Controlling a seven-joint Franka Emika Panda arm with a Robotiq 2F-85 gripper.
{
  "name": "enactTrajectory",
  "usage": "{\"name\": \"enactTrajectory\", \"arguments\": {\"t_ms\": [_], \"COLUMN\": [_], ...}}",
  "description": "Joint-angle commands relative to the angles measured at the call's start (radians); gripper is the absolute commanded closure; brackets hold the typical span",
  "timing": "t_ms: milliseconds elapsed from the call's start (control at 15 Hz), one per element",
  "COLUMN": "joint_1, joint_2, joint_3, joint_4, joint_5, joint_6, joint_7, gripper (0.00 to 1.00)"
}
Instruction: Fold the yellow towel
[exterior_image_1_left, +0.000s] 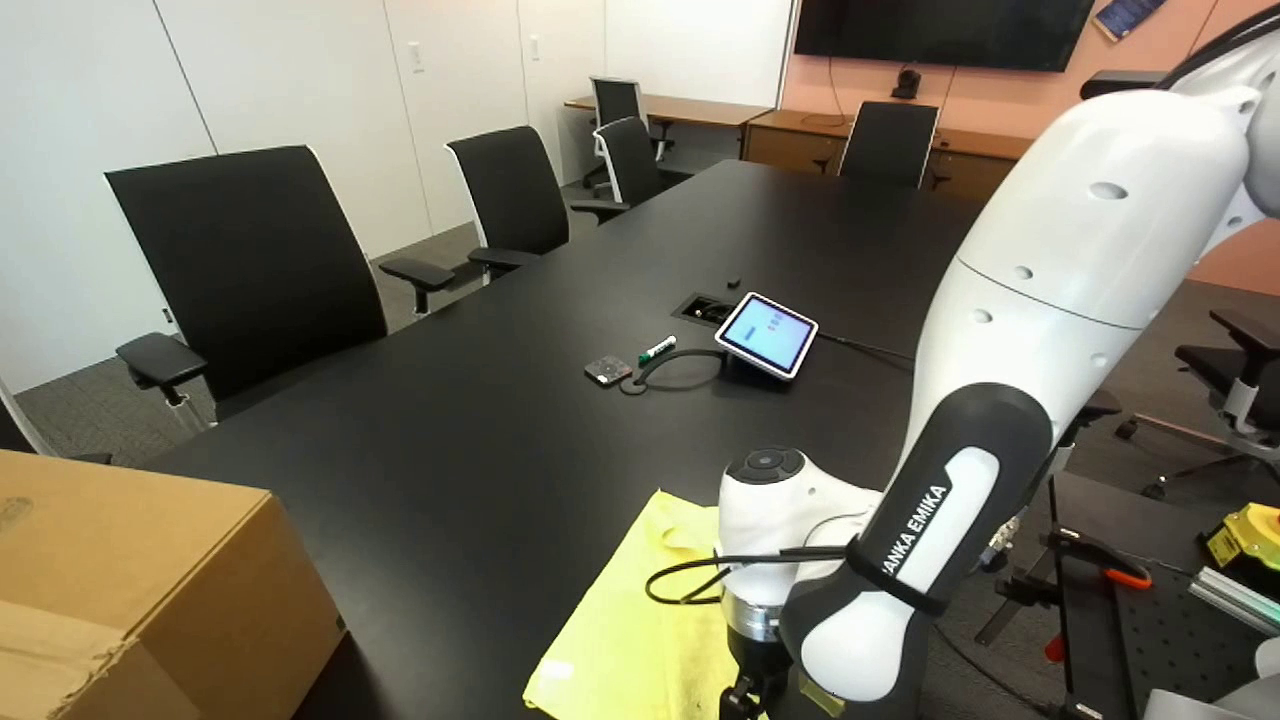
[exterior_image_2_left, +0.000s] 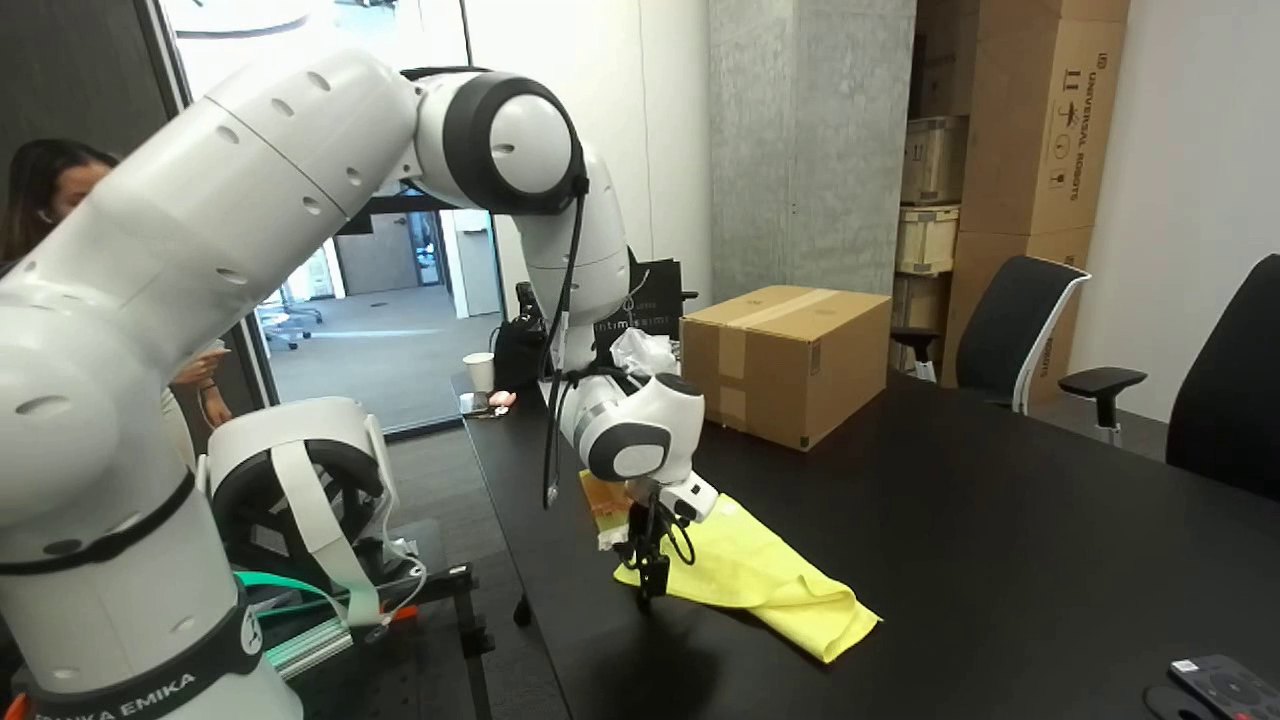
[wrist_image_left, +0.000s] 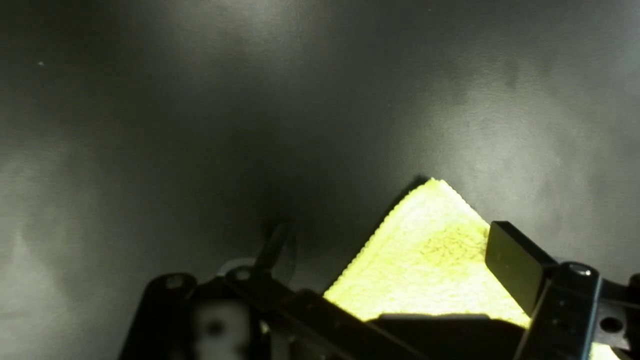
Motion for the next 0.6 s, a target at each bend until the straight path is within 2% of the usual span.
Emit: {"name": "enactTrajectory", "arguments": {"t_ms": [0,533], "joint_1": [0.043,0.141], "joint_2": [0.020,0.028], "joint_3": [-0.035,-0.092], "joint_4": [0.007,0.016], "joint_5": [-0.026,-0.047], "joint_6": [0.073,0.115], "joint_7": [0.038,0.085], "gripper": [0.00,0.00]}}
